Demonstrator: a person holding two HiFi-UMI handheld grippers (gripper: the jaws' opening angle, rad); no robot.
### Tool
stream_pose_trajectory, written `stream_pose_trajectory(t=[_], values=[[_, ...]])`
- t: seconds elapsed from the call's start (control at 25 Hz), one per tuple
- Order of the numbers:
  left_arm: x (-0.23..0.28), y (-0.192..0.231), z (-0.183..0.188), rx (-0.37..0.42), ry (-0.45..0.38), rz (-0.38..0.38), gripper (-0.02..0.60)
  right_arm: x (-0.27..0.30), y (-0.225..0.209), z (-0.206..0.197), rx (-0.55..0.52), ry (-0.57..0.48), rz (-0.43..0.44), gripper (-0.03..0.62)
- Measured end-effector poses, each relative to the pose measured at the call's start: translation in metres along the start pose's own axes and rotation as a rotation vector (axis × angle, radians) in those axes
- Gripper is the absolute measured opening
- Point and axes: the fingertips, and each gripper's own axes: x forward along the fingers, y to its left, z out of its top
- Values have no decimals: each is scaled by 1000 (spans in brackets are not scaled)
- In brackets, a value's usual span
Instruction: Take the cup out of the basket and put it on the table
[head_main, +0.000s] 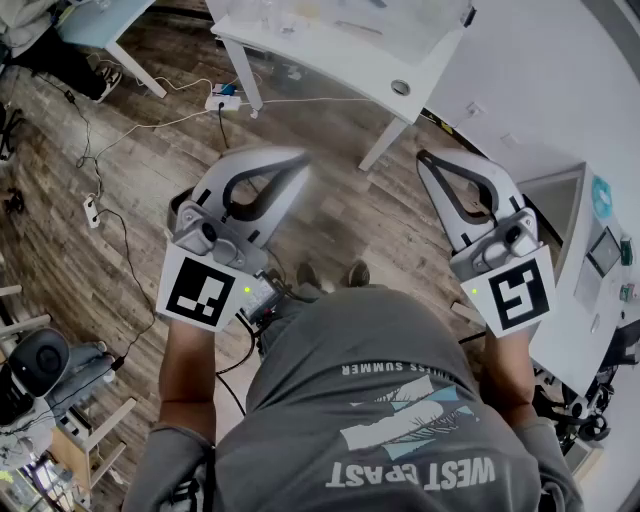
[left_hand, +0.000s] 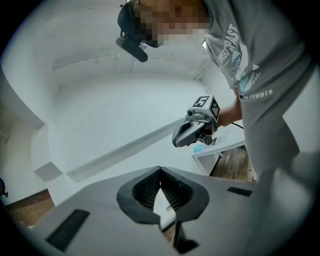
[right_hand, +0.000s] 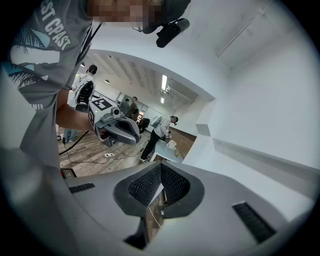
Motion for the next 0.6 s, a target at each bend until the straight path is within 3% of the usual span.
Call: stream_pose_trajectory(t=[0.6], values=[[12,15,-16,-10,-30,-58,9,16,-16,-4,24,27,-62,11]])
